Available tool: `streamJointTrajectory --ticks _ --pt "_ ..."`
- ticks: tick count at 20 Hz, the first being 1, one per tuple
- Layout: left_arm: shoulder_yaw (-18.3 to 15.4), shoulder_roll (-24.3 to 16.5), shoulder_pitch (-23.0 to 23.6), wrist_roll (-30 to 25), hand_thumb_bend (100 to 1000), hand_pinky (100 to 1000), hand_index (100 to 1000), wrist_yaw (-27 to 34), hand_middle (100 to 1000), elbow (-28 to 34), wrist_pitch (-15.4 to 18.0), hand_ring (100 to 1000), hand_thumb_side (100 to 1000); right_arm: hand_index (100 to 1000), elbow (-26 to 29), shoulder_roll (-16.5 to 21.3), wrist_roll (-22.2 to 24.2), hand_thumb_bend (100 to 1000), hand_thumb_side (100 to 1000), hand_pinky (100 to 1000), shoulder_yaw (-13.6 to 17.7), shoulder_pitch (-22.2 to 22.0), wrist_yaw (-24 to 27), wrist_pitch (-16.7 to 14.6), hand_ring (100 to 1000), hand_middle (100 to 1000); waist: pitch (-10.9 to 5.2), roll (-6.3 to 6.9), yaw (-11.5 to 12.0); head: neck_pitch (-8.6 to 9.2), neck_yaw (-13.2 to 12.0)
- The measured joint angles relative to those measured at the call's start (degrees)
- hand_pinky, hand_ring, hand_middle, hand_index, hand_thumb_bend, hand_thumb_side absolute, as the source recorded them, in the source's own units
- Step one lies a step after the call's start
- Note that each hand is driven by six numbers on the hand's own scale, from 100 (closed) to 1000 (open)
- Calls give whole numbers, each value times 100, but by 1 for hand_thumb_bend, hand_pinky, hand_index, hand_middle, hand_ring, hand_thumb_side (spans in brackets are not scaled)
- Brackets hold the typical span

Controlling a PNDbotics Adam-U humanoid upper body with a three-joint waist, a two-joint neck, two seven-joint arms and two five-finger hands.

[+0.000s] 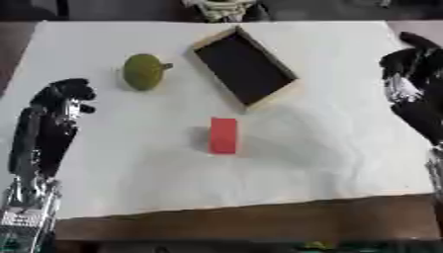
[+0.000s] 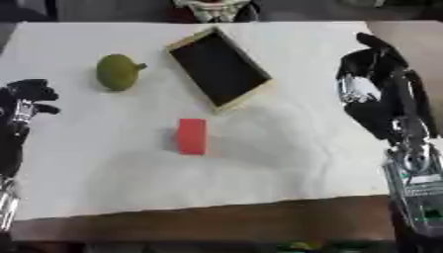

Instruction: Pick up objects on the table and place them in the box.

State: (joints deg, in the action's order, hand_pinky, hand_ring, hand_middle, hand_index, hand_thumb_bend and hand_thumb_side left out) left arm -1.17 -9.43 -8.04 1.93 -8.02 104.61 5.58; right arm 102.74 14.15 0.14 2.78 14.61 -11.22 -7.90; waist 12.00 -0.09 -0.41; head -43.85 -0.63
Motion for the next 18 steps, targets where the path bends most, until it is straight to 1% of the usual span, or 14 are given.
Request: streamJointTrajectory --ticks 10,13,16,17,18 --pt "0 0 0 0 100 589 720 0 589 0 0 669 685 883 0 0 0 100 434 716 0 0 0 0 714 628 0 1 -12 0 0" --pt "0 -1 0 0 100 589 721 0 593 0 0 674 671 883 0 0 0 100 435 716 0 0 0 0 714 628 -2 5 -26 0 0" --pt "-1 -44 -13 -1 100 601 731 -14 608 2 -1 697 620 883 0 0 2 100 437 717 0 -1 0 1 714 628 -3 18 -30 0 0" --pt "-3 -106 -20 -5 100 601 731 -37 608 7 -4 697 620 883 0 0 3 100 437 717 0 -1 0 1 714 628 -4 25 -30 0 0" --pt "-4 -175 -31 -15 100 614 742 -65 622 23 -10 714 581 883 0 0 3 100 439 716 0 -2 0 2 714 628 -4 29 -30 0 0"
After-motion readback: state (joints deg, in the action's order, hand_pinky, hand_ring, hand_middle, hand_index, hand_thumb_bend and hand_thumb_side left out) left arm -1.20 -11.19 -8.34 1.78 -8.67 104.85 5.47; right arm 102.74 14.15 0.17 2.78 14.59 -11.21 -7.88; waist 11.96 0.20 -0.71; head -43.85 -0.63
